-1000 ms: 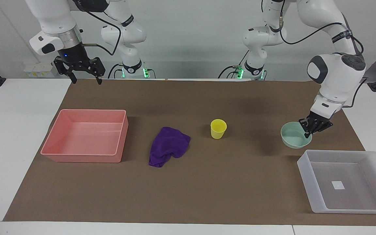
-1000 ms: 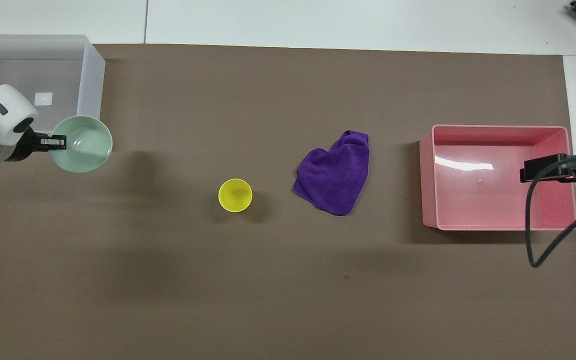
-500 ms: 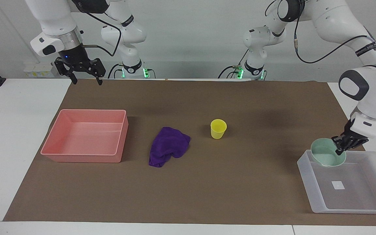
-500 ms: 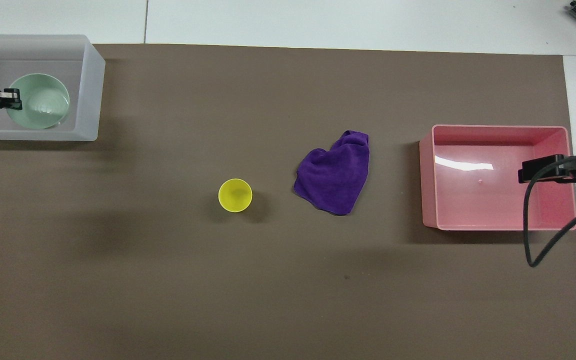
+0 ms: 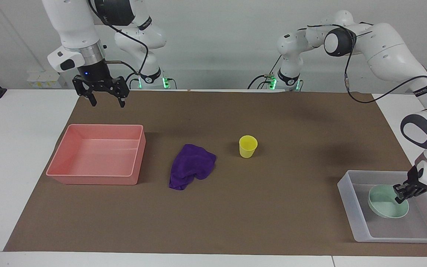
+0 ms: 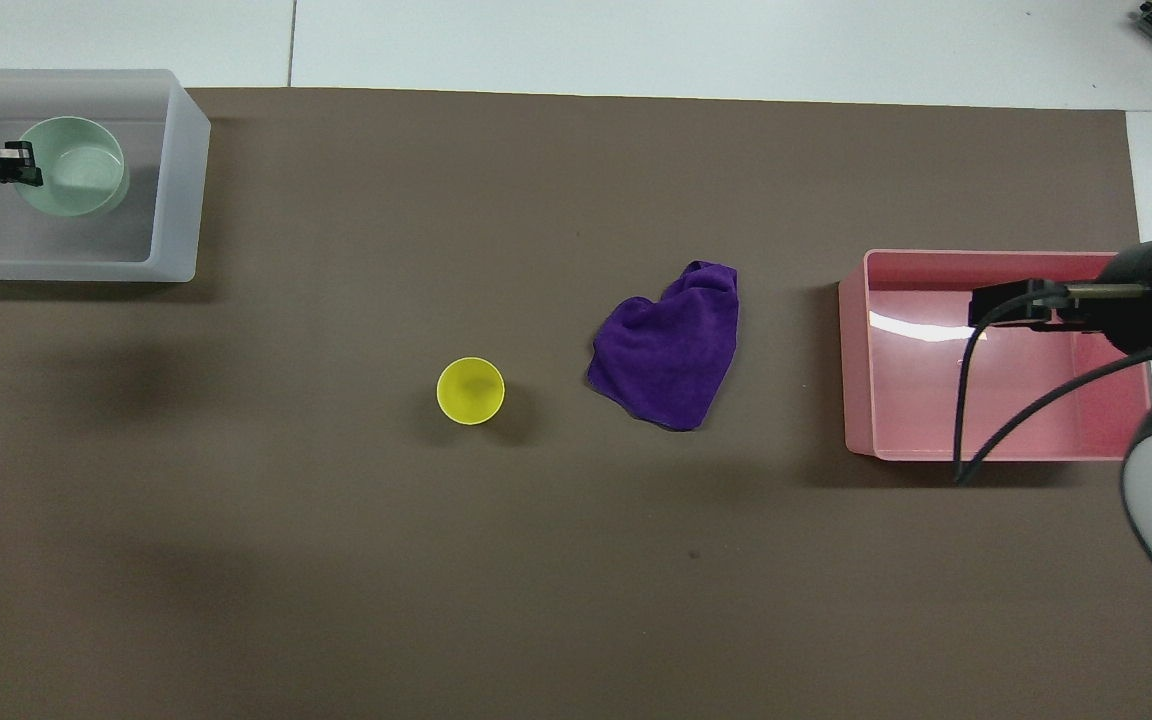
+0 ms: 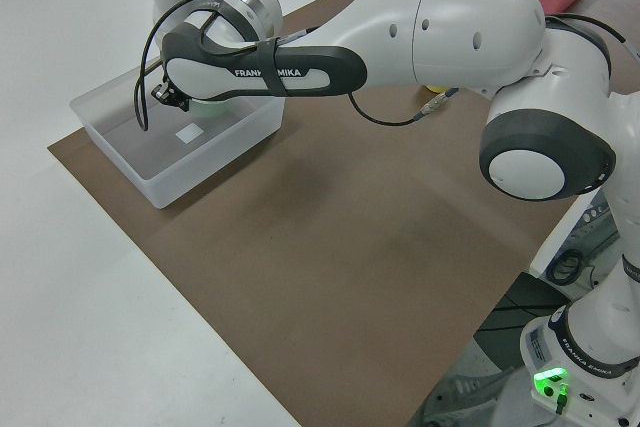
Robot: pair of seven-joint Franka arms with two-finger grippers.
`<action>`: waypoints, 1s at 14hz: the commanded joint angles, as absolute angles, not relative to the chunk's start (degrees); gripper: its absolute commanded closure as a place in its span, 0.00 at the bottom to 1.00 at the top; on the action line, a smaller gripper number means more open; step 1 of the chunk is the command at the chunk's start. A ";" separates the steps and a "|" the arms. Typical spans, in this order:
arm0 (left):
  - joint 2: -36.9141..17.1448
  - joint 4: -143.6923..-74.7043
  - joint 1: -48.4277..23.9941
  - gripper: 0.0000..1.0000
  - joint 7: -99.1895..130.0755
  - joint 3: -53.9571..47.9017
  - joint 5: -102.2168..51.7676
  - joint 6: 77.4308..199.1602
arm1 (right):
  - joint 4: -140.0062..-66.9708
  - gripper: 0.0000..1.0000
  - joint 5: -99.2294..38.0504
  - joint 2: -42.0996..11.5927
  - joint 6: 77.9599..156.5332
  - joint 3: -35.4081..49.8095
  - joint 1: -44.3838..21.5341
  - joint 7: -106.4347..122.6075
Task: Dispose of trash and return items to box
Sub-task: 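Release the bowl while the right gripper reaches and grasps the purple cloth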
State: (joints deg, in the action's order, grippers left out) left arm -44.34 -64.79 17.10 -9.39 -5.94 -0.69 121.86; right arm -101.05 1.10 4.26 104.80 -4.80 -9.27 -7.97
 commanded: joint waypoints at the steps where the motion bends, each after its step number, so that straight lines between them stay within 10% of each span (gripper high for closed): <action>1: -47.36 -61.70 17.49 1.00 -9.58 -6.68 0.70 122.51 | -103.10 0.00 0.61 1.60 110.37 -4.48 -10.46 -10.45; 9: -49.31 -61.79 17.32 0.97 -9.67 -6.50 0.79 124.02 | -103.10 0.00 0.97 -9.13 122.24 -4.48 -16.78 -17.31; 10: -49.31 -61.79 17.31 0.46 -9.84 -6.42 1.23 123.75 | -103.01 0.00 0.97 -10.53 123.21 -4.48 -17.66 -17.84; 11: -49.22 -61.79 17.14 0.23 -10.80 -6.33 2.01 123.49 | -103.01 0.00 0.97 -12.29 125.05 -4.57 -18.80 -19.23; 14: -47.91 -61.96 16.70 0.00 -12.30 -6.50 3.51 121.47 | -103.01 0.00 1.14 -16.86 130.15 -4.48 -21.18 -23.54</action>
